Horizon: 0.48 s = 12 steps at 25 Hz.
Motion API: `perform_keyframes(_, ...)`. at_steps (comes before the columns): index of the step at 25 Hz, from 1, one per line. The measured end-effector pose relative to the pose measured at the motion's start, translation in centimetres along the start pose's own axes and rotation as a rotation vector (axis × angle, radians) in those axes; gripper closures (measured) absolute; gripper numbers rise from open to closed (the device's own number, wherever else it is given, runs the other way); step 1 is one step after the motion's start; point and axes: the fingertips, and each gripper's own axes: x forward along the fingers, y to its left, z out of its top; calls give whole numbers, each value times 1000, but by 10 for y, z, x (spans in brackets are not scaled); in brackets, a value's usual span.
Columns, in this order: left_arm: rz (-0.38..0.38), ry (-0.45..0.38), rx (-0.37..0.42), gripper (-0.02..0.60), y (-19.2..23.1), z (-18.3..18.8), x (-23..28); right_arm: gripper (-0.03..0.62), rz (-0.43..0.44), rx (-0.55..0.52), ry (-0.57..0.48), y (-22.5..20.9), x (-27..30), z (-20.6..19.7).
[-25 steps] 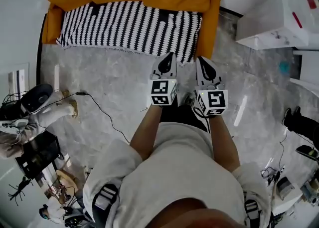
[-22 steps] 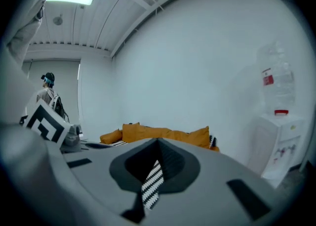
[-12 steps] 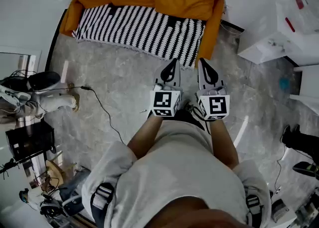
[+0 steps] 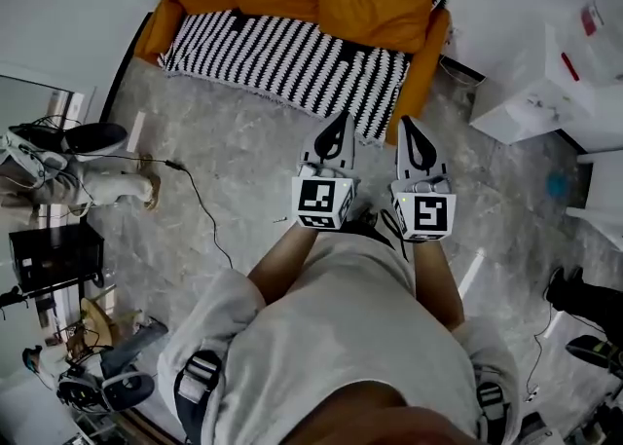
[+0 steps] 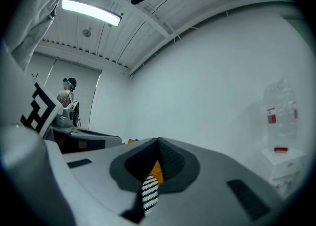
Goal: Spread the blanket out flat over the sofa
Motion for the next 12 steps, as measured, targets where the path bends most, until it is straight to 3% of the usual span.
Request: perform_keyframes(12,-31,-31,29,571,-9,17,7,574,-14,-18,-26,-7,2,14)
